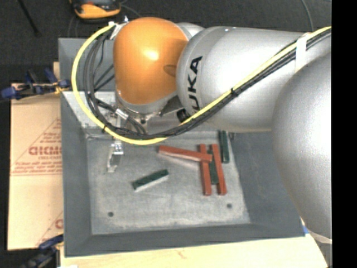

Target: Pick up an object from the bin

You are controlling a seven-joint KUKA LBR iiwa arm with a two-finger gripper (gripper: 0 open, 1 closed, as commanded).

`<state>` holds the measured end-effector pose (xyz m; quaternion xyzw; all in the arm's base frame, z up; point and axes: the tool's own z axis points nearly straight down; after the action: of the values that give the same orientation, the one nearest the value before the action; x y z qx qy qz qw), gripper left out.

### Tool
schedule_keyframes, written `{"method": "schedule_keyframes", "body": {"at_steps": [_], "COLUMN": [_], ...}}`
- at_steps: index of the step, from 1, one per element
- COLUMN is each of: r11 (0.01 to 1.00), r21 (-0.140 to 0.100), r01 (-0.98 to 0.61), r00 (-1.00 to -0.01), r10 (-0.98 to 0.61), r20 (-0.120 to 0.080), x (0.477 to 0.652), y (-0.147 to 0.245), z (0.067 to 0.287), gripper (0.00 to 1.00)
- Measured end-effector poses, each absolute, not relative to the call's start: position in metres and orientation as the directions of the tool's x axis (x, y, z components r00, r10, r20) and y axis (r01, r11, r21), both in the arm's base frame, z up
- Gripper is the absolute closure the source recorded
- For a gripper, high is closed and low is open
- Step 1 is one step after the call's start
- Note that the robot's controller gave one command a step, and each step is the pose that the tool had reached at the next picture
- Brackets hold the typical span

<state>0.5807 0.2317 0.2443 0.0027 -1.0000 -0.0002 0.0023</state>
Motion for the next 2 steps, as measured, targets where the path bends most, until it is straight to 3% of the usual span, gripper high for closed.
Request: {"method": "schedule_keyframes", "body": {"at_steps": [1,2], "r11": [1.0,1.0], "r21": [0.001,0.003], "r01": [-0.001,-0.028], "r00": [-1.0,-1.0], "r10": [-0.001,-0.028], "r20": [-0.002,-0.007], "x": [0.582,0.553], "y": [0.23,0.182], "z": [0.249,0.201], "gripper": [0.0,0.0]}}
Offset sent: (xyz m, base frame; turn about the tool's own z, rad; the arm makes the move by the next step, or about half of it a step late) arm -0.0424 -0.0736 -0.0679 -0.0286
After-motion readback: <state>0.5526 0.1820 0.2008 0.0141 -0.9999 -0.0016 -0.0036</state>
